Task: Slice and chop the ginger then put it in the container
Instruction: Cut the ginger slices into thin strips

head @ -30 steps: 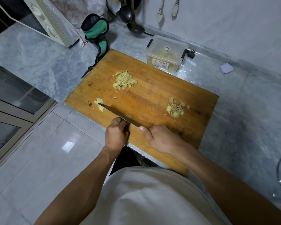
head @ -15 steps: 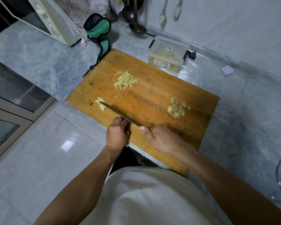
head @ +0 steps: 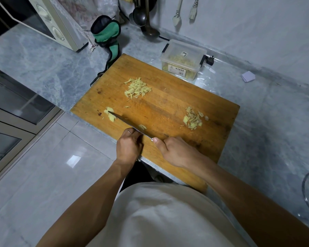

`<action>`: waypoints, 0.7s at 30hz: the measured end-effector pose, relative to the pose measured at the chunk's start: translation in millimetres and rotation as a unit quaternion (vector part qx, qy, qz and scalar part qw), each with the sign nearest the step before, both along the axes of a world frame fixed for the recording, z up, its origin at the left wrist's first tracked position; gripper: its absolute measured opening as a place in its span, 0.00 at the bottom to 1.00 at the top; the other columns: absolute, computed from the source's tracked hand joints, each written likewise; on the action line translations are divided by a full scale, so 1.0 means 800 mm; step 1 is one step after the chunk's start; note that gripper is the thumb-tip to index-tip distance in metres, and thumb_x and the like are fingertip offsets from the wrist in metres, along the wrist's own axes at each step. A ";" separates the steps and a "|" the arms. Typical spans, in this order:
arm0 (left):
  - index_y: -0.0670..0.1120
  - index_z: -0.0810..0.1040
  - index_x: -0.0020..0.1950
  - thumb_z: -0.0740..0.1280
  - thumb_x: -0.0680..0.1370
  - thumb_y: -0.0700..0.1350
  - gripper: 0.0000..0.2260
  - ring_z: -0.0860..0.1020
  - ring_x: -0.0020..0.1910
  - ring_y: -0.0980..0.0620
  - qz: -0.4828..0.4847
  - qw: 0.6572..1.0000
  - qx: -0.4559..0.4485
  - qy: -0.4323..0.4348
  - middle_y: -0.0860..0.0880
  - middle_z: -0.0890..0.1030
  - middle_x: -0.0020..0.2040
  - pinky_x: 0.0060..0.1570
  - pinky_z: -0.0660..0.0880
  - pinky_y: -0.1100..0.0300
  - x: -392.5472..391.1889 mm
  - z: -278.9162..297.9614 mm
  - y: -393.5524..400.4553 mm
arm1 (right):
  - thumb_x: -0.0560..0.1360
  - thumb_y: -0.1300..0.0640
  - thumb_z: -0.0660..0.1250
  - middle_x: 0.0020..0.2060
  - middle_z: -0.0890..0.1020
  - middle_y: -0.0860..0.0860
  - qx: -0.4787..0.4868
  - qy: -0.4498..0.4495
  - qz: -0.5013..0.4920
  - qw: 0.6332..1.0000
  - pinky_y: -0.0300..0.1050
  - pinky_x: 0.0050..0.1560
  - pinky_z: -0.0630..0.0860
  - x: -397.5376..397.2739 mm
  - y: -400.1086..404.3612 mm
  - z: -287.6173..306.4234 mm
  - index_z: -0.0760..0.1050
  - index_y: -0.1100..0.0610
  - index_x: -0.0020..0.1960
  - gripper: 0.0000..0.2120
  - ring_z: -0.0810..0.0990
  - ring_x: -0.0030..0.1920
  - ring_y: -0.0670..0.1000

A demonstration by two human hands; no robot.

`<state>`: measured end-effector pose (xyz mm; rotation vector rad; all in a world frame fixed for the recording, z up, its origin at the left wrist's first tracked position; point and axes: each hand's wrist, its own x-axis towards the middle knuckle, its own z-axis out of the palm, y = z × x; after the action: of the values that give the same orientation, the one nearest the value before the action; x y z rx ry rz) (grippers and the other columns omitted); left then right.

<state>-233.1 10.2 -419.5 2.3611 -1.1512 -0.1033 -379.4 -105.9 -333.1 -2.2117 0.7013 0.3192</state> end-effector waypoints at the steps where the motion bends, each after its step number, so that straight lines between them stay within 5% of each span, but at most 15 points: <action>1: 0.42 0.85 0.49 0.72 0.63 0.28 0.17 0.80 0.42 0.41 0.002 1.000 0.001 0.001 0.43 0.82 0.43 0.32 0.73 0.59 0.000 -0.001 0.001 | 0.84 0.36 0.45 0.26 0.71 0.54 -0.003 0.001 0.000 1.000 0.51 0.33 0.71 0.001 0.001 -0.001 0.66 0.59 0.29 0.34 0.73 0.30 0.56; 21: 0.41 0.85 0.50 0.71 0.61 0.27 0.20 0.81 0.41 0.41 0.000 1.000 -0.012 0.006 0.43 0.83 0.47 0.34 0.76 0.59 0.001 -0.001 0.005 | 0.84 0.37 0.46 0.28 0.70 0.54 -0.006 -0.001 0.010 1.000 0.48 0.32 0.66 -0.006 0.002 0.004 0.66 0.59 0.32 0.33 0.69 0.28 0.53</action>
<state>-232.6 13.9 -420.0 2.3368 -1.1402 -0.1021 -384.2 -104.0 -330.2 -2.2314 0.6833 0.3237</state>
